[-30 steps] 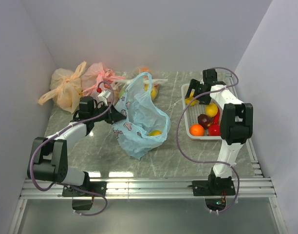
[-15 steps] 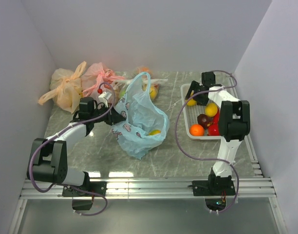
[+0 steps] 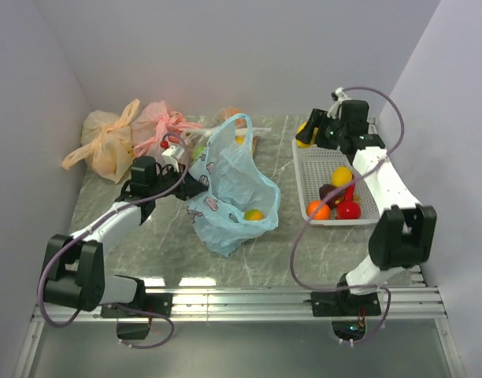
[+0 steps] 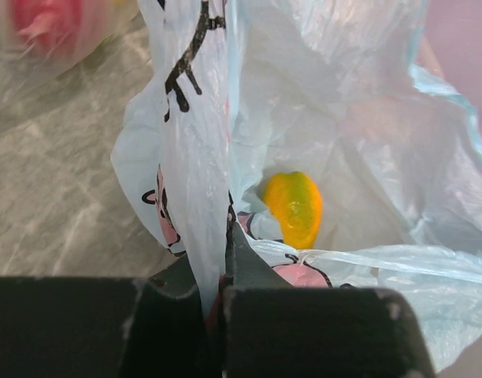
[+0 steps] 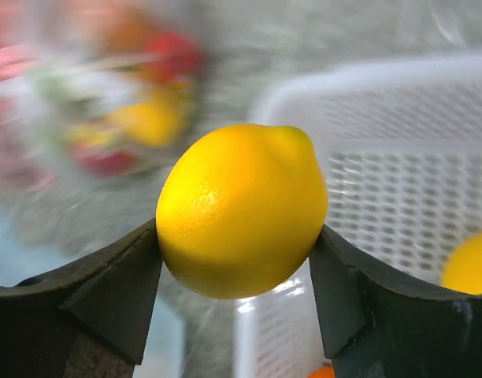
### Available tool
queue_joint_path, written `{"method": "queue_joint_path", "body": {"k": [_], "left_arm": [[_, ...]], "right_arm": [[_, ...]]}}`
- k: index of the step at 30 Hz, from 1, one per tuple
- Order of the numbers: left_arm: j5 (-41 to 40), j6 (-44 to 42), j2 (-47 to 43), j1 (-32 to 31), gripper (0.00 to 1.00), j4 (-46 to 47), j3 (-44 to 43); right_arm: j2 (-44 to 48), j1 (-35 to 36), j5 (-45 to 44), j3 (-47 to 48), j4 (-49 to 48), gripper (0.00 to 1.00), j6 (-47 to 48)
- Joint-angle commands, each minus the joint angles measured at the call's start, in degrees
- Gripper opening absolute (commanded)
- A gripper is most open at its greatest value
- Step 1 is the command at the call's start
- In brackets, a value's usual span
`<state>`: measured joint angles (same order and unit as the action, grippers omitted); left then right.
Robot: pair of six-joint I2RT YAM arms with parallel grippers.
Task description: Place the fake fruits into the plastic bag and tie a complex knot
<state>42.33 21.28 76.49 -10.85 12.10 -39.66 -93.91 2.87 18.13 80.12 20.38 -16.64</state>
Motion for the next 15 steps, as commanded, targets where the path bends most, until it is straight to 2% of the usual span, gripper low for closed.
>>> {"method": "queue_joint_path", "body": {"k": [1,3,6,8,12,15], "left_arm": [[-0.32,0.69,-4.15,-0.75,0.07,6.88,2.22],[0.21,1.13,-3.46,-0.93,0.0,6.19,1.61],[2.4,0.69,-2.93,-1.01,0.0,5.48,0.55],[4.42,0.43,-2.57,-1.01,0.01,6.18,0.2],[7.51,-0.1,-1.96,-1.01,0.01,6.45,-0.68],[8.47,-1.06,-1.61,-1.01,0.01,4.96,-2.08]], "right_arm": [[9.43,6.42,11.22,0.65,0.88,0.36,8.7],[14.25,13.27,10.62,-0.39,1.33,0.36,12.58],[18.66,22.33,8.95,-3.39,0.97,0.37,18.92],[17.89,26.55,7.37,-2.34,3.34,0.37,21.91],[15.78,38.22,-5.35,-4.26,3.44,0.38,28.76],[12.72,43.77,-13.7,-4.79,3.43,0.38,32.72]]}}
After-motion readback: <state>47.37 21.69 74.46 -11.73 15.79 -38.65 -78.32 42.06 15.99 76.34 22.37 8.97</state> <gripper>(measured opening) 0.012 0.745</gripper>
